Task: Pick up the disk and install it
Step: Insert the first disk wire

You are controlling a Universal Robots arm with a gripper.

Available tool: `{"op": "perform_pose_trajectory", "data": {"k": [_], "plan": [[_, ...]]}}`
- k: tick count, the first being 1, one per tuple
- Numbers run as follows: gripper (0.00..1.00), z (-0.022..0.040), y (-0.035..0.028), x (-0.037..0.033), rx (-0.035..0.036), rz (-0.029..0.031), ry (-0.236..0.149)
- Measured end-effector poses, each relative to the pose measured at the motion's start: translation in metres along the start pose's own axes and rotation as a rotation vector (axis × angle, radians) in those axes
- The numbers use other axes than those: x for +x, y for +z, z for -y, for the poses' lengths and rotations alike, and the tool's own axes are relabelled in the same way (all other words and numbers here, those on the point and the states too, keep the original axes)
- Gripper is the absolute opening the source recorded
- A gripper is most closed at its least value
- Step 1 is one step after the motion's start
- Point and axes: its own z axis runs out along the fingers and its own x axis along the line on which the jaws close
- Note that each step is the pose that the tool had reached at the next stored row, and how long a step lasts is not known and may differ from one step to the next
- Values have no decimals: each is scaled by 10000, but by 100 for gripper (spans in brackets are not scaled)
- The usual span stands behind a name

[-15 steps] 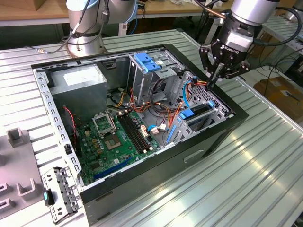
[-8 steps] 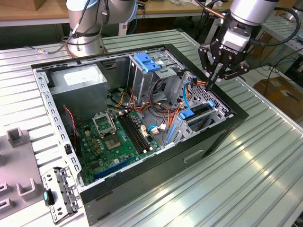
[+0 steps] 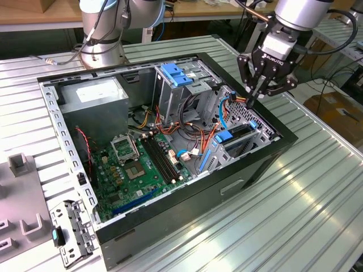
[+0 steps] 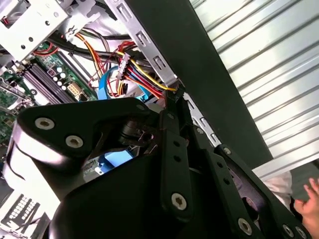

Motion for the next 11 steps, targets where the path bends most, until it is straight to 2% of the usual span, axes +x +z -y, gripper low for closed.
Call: {"op": "perform_pose_trajectory", "data": {"k": [2, 4, 8, 11], "plan": [[17, -37, 0, -16, -1, 1, 75], [17, -41, 0, -17, -4, 0, 191], [17, -42, 0, -18, -18, -3, 898], [17, -41, 1, -18, -24, -4, 1216]]}}
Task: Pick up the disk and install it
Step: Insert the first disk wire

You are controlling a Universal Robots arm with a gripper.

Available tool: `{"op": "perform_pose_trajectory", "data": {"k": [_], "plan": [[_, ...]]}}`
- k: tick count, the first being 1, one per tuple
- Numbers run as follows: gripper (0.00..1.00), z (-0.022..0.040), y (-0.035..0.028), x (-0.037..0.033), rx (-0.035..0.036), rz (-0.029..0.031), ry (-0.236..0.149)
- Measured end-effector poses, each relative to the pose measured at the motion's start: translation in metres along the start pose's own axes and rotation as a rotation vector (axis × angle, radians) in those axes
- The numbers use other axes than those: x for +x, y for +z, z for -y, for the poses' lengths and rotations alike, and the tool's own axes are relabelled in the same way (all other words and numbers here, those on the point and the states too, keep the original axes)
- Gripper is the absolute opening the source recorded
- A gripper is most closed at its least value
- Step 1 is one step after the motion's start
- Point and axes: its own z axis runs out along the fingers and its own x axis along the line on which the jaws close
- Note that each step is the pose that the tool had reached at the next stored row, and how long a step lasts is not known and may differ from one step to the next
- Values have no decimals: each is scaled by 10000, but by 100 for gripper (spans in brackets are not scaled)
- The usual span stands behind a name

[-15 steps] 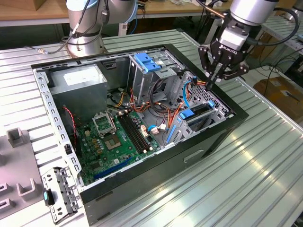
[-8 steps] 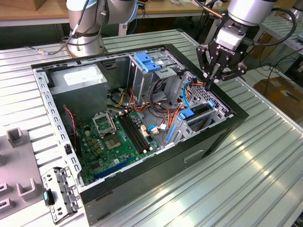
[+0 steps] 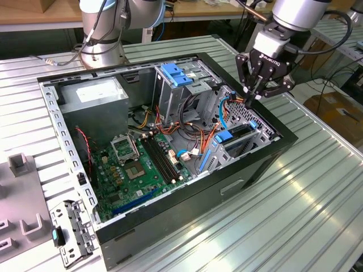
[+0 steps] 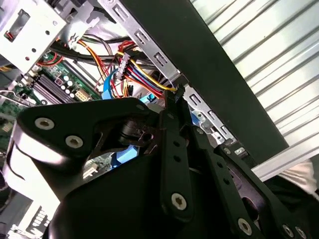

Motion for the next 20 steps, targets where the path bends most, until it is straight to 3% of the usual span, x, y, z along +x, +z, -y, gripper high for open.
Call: {"op": "perform_pose_trajectory", "data": {"k": [6, 12, 20], "plan": [[17, -59, 3, -12, -4, 2, 268], [17, -61, 15, -12, -17, -3, 814], [17, -104, 45, -12, -20, -2, 986]]}}
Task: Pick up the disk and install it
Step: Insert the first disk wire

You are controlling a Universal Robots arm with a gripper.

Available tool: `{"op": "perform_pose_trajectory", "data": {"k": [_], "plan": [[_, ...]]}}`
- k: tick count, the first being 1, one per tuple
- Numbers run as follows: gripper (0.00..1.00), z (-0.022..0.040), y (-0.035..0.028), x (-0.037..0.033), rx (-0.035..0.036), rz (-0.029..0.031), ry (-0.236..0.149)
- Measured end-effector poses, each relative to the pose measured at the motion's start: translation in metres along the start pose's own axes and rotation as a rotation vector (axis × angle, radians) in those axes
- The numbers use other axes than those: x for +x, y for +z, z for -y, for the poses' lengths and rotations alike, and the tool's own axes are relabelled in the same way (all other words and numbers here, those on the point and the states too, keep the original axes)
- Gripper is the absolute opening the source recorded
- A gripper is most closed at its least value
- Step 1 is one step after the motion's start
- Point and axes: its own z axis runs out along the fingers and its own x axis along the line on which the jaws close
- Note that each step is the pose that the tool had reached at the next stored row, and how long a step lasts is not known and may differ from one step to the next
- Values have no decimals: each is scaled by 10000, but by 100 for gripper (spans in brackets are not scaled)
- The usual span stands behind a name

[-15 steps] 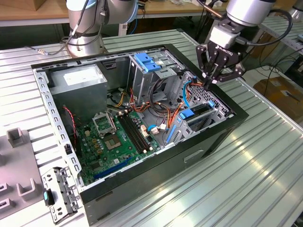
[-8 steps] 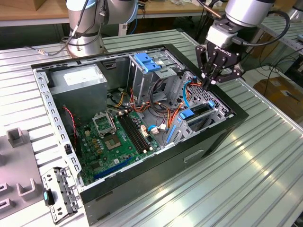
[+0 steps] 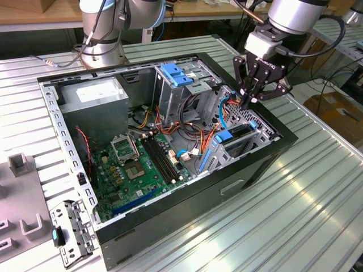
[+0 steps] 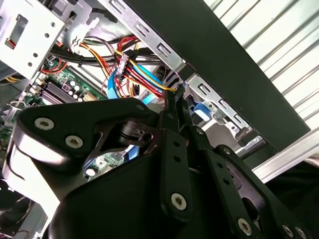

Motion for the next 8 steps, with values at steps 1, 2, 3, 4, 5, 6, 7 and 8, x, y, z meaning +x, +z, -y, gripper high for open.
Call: {"op": "perform_pose_trajectory", "data": {"k": [1, 2, 3, 4, 5, 6, 7, 8], "plan": [[17, -4, 3, 1, -1, -2, 32], [17, -7, 4, 1, -1, -2, 47], [17, -8, 4, 1, -1, -2, 54], [17, -8, 5, 1, -1, -1, 55], [17, -8, 5, 0, -1, -1, 59], [17, -8, 5, 0, -1, 0, 62], [17, -8, 6, 0, -1, 0, 62], [17, -8, 5, 0, -1, -1, 62]]}}
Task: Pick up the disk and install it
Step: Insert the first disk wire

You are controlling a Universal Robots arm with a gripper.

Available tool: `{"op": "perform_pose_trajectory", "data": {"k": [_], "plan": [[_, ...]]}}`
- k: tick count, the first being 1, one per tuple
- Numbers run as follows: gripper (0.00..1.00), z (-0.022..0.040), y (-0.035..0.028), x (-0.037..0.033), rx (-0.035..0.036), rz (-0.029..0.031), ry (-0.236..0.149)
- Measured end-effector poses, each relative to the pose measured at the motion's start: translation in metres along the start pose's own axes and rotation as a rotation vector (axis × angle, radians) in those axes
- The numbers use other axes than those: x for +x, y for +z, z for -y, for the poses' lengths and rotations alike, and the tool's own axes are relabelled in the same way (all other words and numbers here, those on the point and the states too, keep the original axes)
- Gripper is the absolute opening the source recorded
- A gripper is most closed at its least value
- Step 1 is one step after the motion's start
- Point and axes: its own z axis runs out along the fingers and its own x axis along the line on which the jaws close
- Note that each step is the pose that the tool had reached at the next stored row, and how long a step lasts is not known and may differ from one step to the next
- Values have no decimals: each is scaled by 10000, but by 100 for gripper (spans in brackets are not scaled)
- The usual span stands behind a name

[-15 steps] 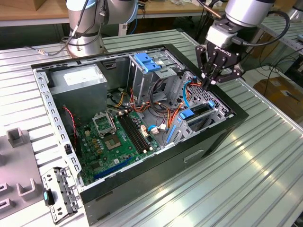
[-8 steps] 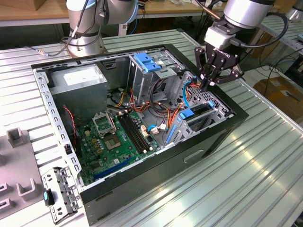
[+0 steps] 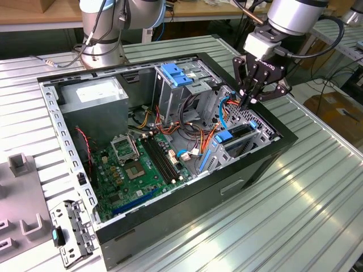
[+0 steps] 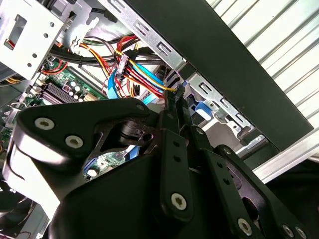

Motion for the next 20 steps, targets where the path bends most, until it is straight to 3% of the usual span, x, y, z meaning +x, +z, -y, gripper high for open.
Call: {"op": "perform_pose_trajectory", "data": {"k": [8, 15, 20], "plan": [[17, 0, 0, 0, 0, 0, 1], [17, -34, 15, 129, 1, 2, 16], [17, -37, 36, 133, -16, 3, 311]]}}
